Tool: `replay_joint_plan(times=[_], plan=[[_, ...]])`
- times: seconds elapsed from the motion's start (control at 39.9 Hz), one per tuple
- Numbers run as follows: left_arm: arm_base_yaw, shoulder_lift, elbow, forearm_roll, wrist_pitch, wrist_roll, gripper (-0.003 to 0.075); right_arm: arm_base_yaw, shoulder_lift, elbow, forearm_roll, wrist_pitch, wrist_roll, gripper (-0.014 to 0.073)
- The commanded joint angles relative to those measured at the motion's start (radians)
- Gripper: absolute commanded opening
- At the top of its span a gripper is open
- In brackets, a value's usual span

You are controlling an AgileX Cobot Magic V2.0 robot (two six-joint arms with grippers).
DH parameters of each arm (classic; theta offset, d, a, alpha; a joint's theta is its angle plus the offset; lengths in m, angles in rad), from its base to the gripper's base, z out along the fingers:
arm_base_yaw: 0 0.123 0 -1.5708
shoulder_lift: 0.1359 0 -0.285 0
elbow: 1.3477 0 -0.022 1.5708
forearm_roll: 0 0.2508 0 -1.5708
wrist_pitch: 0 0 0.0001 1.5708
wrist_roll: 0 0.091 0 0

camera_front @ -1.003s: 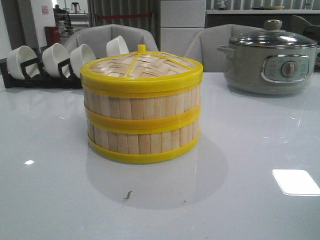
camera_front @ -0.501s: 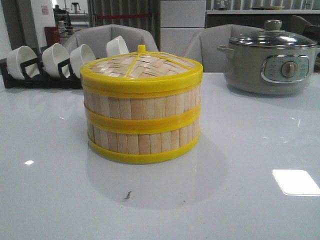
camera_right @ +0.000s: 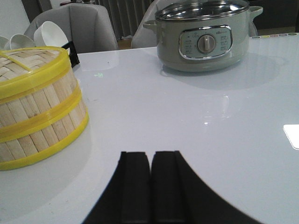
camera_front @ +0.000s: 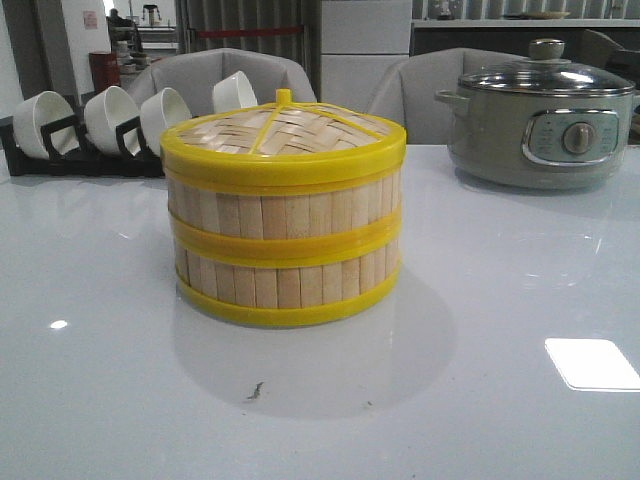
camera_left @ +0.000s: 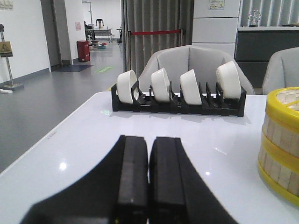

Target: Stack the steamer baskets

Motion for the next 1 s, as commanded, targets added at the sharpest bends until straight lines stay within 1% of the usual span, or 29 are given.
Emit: replay_joint_plan(times=[0.0,0.13,0.18,0.5,0.73,0.98], plan=[[-0.004,-0.015,0.0,-0.001,-0.087,-0.001,0.0085,0.0,-0.021,-0.016,-0.038,-0.092,-0.001,0.0055],[-0.004,-0.015,0.0,-0.001,-0.087,-0.001,0.0085,0.0,-0.021,-0.016,-0.13,-0.131,0.007,0.0055],[-0.004,-0.015,0.0,-0.001,-0.087,-0.001,0.0085,0.0,-0.021,-0.016,-0.141,-0.146,0.007,0.0055],[-0.004,-0.015,0.0,-0.001,-0.087,-0.001,0.0085,0.0,-0.021,-0.015,-0.141,-0.17,0.007,0.0055],[-0.004,-0.015,0.0,-0.001,-0.087,-0.001,0.0085,0.0,-0.021,-0.015,-0.141,-0.104,0.007,0.0055],[-0.004,-0.015,0.0,-0.001,-0.087,-0.001,0.0085,0.0,-0.021,-0.015,-0.141,-0.092,0.007,0.0055]])
